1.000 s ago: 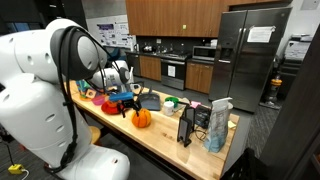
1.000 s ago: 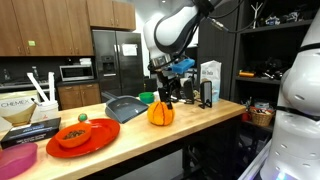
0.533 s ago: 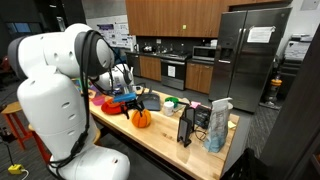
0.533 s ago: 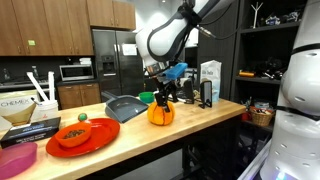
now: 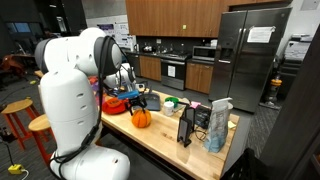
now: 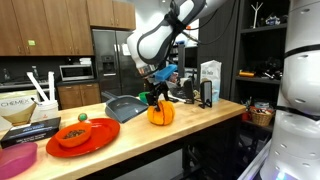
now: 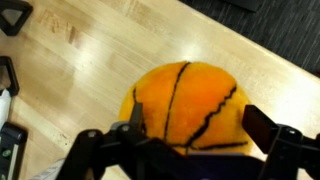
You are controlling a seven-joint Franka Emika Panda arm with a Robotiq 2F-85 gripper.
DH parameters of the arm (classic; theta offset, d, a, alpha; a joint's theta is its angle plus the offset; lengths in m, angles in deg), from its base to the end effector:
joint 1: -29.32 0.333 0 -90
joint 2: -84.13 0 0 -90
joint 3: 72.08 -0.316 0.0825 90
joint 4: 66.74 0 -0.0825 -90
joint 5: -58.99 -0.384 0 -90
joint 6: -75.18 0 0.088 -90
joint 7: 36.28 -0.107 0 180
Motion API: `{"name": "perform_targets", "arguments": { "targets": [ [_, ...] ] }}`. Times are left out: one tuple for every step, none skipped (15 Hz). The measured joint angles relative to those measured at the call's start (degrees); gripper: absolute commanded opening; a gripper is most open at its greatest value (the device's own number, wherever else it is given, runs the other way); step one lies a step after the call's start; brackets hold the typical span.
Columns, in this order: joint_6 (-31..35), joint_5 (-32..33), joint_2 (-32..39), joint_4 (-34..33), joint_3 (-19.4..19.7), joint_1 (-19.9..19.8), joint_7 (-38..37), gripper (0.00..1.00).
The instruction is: Push the basketball onto the dust pan
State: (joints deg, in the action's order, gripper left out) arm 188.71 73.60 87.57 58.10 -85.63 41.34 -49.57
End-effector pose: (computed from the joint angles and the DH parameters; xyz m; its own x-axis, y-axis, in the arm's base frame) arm 0.4697 0.2067 0.3467 0.9272 0.3086 -0.2122 0.3555 -0.9034 0.2399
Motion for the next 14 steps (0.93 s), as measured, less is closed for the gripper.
{"name": "perform_targets", "arguments": {
  "targets": [
    [0.98,-0.17,0.46,-1.2,0.0,0.06,-0.44,1.0],
    [2.05,-0.18,0.88,-2.41,0.0,0.17,-0.92,1.0],
    [2.91,-0.18,1.17,-3.49,0.0,0.28,-1.24,1.0],
    [3.45,-0.18,1.43,-4.49,0.0,0.42,-1.48,1.0],
    [3.49,-0.18,1.65,-5.35,-0.01,0.56,-1.6,1.0],
    [3.11,-0.18,1.74,-5.97,-0.02,0.72,-1.61,1.0],
    [2.85,-0.18,1.78,-6.31,-0.02,0.83,-1.61,1.0],
    [2.72,-0.18,1.79,-6.45,-0.03,0.9,-1.61,1.0],
    [2.68,-0.18,1.79,-6.46,-0.05,0.91,-1.61,1.0],
    [2.65,-0.18,1.8,-6.46,-0.05,0.91,-1.61,1.0],
    [2.67,-0.17,1.81,-6.43,-0.05,0.91,-1.61,1.0],
    [2.48,-0.17,1.81,-6.4,-0.04,0.91,-1.61,1.0],
    [1.81,-0.17,1.73,-6.38,-0.04,0.91,-1.61,1.0],
    [0.84,-0.18,1.59,-6.37,-0.04,0.91,-1.6,1.0]
  ]
}}
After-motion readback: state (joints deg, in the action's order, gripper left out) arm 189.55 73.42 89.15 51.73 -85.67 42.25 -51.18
